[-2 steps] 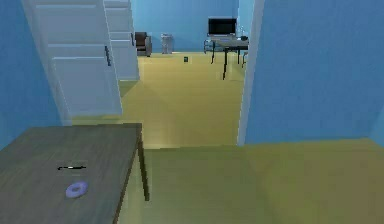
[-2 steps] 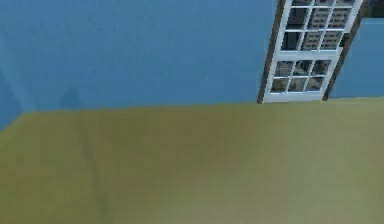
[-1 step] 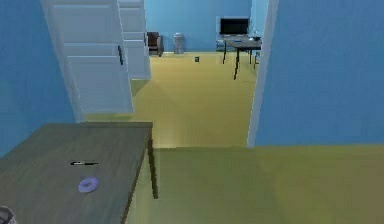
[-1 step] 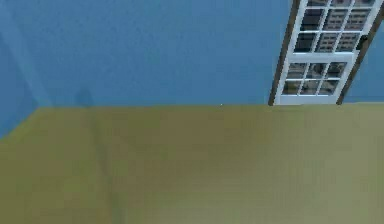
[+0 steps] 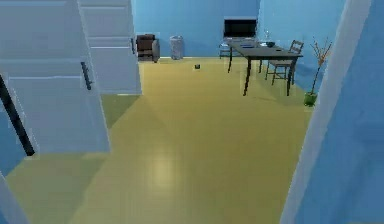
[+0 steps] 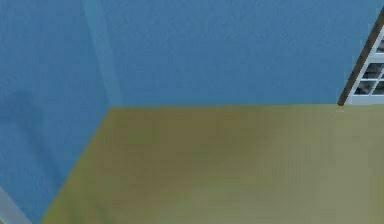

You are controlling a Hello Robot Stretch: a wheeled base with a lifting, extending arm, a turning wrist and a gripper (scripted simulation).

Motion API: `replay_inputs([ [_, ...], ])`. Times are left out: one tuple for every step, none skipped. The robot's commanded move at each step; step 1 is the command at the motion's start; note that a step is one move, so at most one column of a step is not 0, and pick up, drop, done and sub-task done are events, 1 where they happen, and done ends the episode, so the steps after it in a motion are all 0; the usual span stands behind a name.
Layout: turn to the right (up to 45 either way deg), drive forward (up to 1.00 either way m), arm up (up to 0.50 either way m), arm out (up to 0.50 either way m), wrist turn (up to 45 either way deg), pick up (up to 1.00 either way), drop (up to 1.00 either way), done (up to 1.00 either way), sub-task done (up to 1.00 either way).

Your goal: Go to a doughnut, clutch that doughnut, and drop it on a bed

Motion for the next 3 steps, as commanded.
replay_inputs([
  [-3.0, 0.0, 0.0, 0.0, 0.0, 0.0, 0.0, 0.0, 0.0],
  [0.0, 0.4, 0.0, 0.0, 0.0, 0.0, 0.0, 0.0, 0.0],
  [-42.0, 0.0, 0.0, 0.0, 0.0, 0.0, 0.0, 0.0, 0.0],
])
